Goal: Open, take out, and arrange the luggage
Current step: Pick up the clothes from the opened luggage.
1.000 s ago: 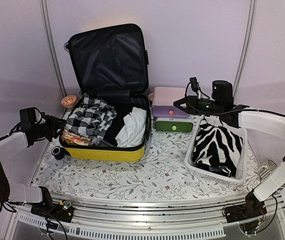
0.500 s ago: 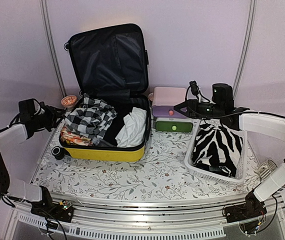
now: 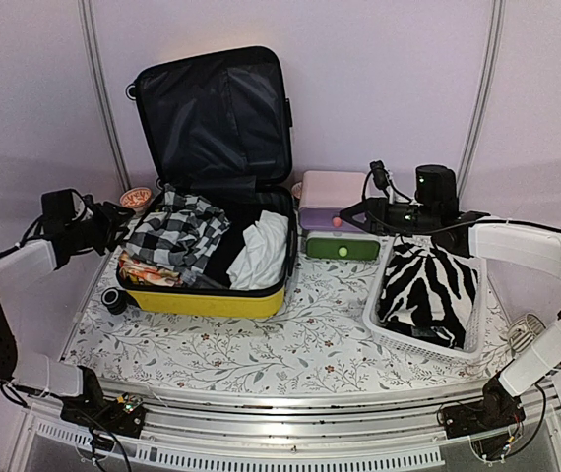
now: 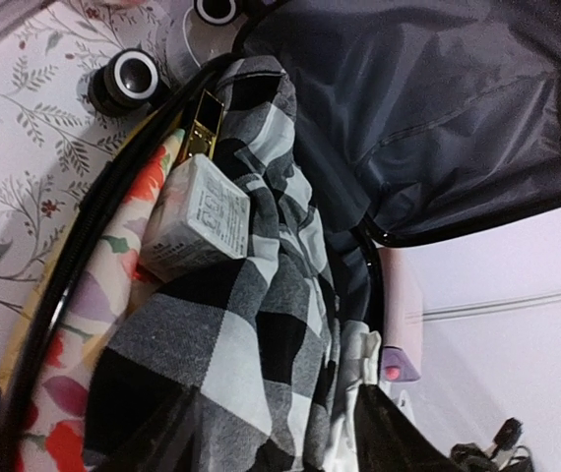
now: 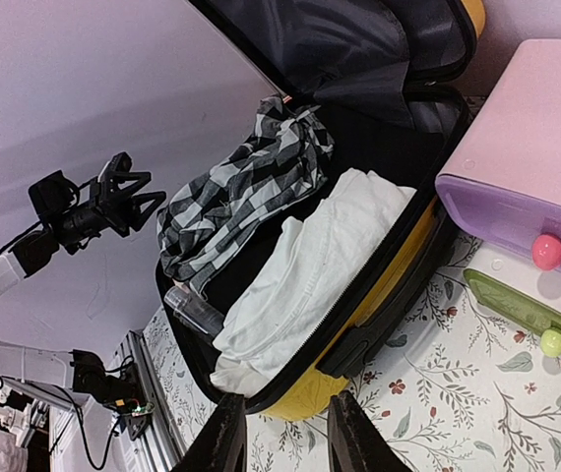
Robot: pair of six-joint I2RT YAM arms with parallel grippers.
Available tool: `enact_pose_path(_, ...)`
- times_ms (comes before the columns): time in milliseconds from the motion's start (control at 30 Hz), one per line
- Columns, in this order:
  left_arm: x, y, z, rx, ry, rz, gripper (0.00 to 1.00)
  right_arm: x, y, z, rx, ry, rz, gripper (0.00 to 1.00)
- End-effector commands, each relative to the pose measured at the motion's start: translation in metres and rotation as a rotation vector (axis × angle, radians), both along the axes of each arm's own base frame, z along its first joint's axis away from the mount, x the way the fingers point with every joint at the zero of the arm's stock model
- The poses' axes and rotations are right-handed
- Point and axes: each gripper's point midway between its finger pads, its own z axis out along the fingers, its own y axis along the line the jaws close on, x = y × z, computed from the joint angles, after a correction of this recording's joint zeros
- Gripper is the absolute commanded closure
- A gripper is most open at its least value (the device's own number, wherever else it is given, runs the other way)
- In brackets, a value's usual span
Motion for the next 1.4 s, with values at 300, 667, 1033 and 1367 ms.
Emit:
enact_pose_path(300, -0.017, 0.013, -0.025, 0.072, 0.056, 0.050, 0.31, 0.000, 0.012, 0.000, 0.006, -0.001, 0.029, 0.69)
enact_pose_path(667, -0.023, 0.033, -0.036, 0.132, 0.117, 0.162, 0.25, 0.000, 0.012, -0.001, 0.000, -0.004, 0.025, 0.69)
enact_pose_path(1033, -0.025, 0.018, -0.035, 0.051, 0.083, 0.097, 0.28, -0.001, 0.012, 0.002, 0.003, -0.011, 0.028, 0.69)
enact_pose_path(1367, -0.023, 0.007, -0.041, 0.019, 0.101, 0.066, 0.27, -0.001, 0.012, 0.002, 0.001, -0.010, 0.025, 0.69)
